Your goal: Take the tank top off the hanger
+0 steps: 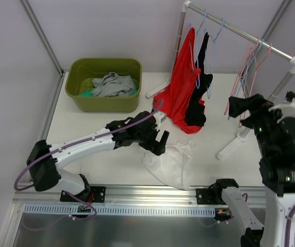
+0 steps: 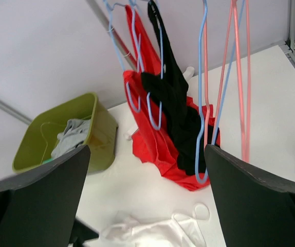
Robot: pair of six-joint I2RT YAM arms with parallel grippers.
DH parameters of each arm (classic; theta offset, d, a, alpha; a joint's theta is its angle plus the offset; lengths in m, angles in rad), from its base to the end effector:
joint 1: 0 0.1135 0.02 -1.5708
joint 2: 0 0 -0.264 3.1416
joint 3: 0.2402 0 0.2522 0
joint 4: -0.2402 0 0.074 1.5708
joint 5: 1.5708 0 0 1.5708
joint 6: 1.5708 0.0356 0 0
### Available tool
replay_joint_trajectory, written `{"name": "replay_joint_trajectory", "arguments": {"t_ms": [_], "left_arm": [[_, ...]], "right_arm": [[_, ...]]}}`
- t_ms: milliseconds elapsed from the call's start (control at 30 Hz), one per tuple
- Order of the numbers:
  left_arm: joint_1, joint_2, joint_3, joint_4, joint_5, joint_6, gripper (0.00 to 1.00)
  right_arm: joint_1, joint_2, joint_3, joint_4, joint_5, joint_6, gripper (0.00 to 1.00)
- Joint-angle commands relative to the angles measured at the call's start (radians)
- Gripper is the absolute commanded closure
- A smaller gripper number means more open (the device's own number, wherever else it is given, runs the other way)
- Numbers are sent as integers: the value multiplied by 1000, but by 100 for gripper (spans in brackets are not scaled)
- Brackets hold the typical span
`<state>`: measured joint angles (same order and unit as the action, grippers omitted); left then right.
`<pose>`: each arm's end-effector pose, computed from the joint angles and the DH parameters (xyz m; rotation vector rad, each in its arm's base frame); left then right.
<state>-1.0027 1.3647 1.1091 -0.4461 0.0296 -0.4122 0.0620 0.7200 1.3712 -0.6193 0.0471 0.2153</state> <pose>0.1615 -0.2550 0.2973 0.7124 2.2858 -0.7491 0.0894 0.0039 0.4873 0.1554 1.5339 0.1840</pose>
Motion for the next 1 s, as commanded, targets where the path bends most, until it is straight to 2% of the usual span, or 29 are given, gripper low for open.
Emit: {"name": "replay_joint_trajectory", "arguments": {"t_ms": [0,100,233,300,533,567,600,667,700,733,867,967], "left_arm": [[-25,114,83,33,70,65,1],[-85,239,142,32,66,98,1],[-129,408,202,29,-23,70,1],[-143,488,221,24,-112,53,1],[-186,646,215,24,-206,-63,2],[-192,658,213,24,-212,-72,8],[-209,678,212,24,-223,-92,34],[-224,695,210,24,-240,-111,63],[-229,706,202,24,-243,-134,86],[-235,709,198,23,-252,-146,98],[-232,650,141,21,-310,-195,100],[-231,513,78,-3,-384,-223,100]], "right_arm": [[-7,-156,-69,-68,-94,-85,0],[-5,-279,-116,-121,-203,-123,0],[-4,-387,-152,-175,-369,-155,0],[-5,-434,-153,-217,-424,-162,0],[-4,-527,-107,-315,-454,-192,1],[-5,-534,-91,-325,-457,-192,0],[-5,-542,-86,-329,-461,-192,1],[-5,-566,-80,-329,-466,-183,1],[-4,-574,-80,-329,-469,-180,1],[-4,-580,-78,-330,-472,-180,1],[-1,-605,-69,-350,-467,-186,1],[12,-622,-64,-364,-454,-191,0]]}}
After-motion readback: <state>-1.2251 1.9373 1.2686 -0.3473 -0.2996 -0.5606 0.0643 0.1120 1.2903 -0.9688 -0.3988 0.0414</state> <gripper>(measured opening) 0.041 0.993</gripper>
